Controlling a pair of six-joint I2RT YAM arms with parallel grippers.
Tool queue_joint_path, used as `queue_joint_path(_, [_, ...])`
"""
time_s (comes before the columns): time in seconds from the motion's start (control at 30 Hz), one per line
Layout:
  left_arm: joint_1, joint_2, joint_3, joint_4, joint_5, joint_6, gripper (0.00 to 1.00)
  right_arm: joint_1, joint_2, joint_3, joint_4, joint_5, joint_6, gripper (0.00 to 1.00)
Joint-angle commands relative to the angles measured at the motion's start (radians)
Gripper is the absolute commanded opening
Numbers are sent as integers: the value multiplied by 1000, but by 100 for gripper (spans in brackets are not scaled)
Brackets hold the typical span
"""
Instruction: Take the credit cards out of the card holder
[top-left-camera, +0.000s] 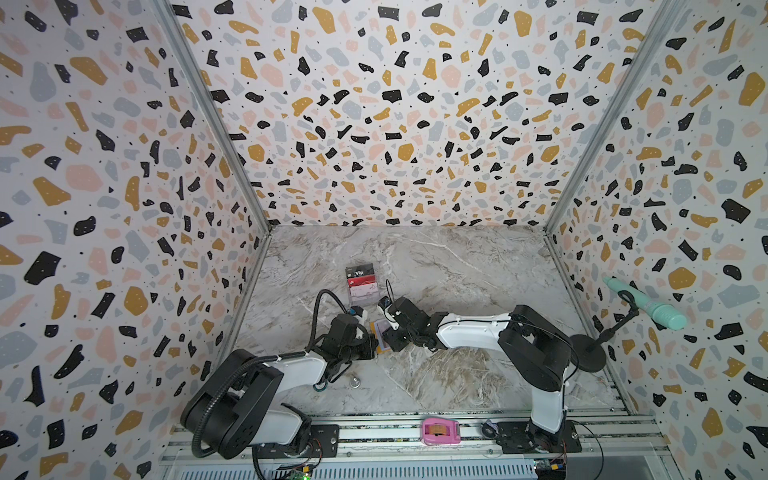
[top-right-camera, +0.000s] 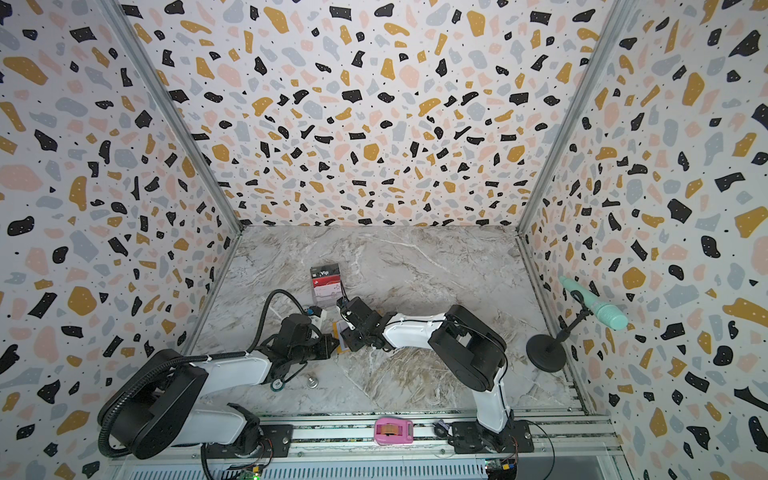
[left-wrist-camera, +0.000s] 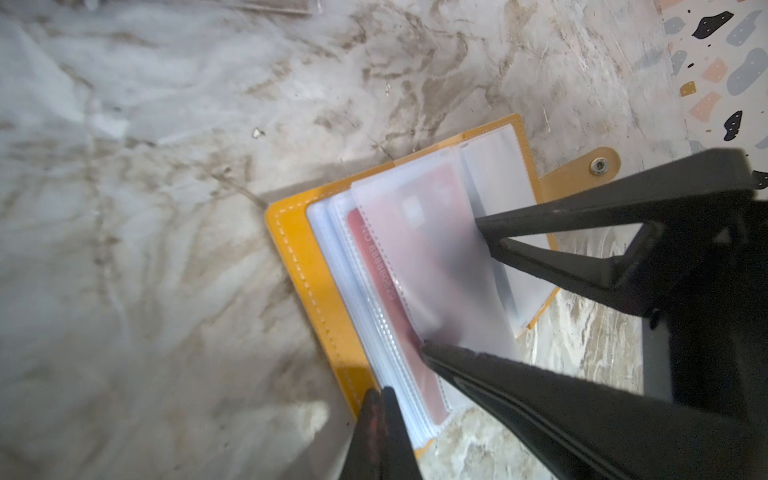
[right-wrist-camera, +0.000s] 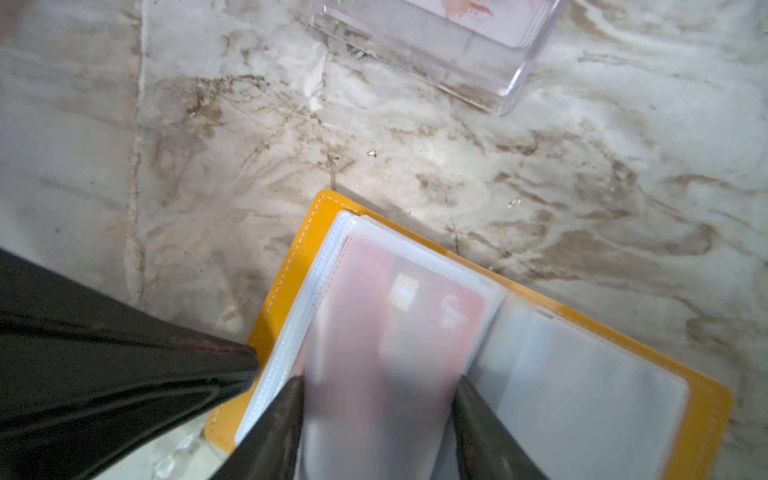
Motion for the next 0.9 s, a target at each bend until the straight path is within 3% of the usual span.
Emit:
queue_joint_path(0.0, [-6,26,-22,-45,-18,18,0,4,4,-5,-47,40,7,54])
queue_joint_path(0.33, [-6,43,-17,-61,-14,40,0,-10,-35,-22,-51,120,49,49])
queue_joint_path(0.87, [-6,66,-11,-58,-14,45,0,-68,-95,-68,-61,135,69,42])
